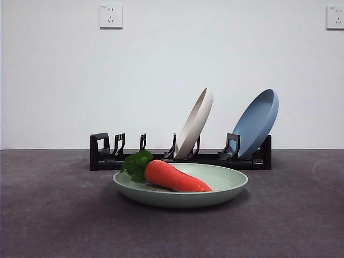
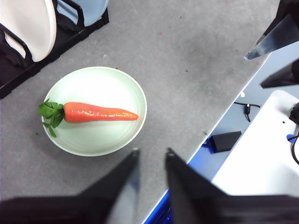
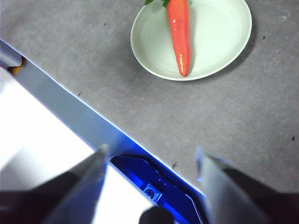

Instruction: Take the green plate from the plate rack,put the plate on the table,take the carrot from the table,put the carrot in the plate

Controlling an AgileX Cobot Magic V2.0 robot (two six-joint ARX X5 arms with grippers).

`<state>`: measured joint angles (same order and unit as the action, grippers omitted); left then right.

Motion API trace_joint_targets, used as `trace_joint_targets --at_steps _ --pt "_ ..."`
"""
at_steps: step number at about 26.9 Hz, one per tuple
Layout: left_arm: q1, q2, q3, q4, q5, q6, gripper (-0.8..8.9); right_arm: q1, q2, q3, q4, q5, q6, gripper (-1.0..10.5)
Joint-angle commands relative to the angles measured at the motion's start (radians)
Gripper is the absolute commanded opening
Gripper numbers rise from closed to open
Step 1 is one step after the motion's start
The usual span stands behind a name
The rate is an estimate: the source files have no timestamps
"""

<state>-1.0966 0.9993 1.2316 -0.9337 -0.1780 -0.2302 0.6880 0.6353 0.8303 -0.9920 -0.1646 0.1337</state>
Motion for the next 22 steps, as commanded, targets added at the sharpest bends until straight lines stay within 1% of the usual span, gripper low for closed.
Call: trace_joint_targets --at_steps 1,7,9,22 --pt "-0.003 0.000 0.001 -0.003 0.000 -0.006 -0.09 0.003 -0.001 -0.007 0.002 -0.002 0.008 -0.1" --pt "-0.003 0.000 0.001 -0.003 -0.003 -0.006 -0.03 0.002 -0.001 -0.007 0.002 0.000 0.008 0.0" --pt "-0.003 0.000 0.001 -0.003 -0.003 -0.006 -0.03 0.002 -0.001 -0.007 0.002 0.016 0.007 0.0" --pt "-0.003 0.000 0.001 -0.003 -0.003 -0.006 -0.03 0.002 -0.001 -0.007 0.002 0.015 0.007 0.0"
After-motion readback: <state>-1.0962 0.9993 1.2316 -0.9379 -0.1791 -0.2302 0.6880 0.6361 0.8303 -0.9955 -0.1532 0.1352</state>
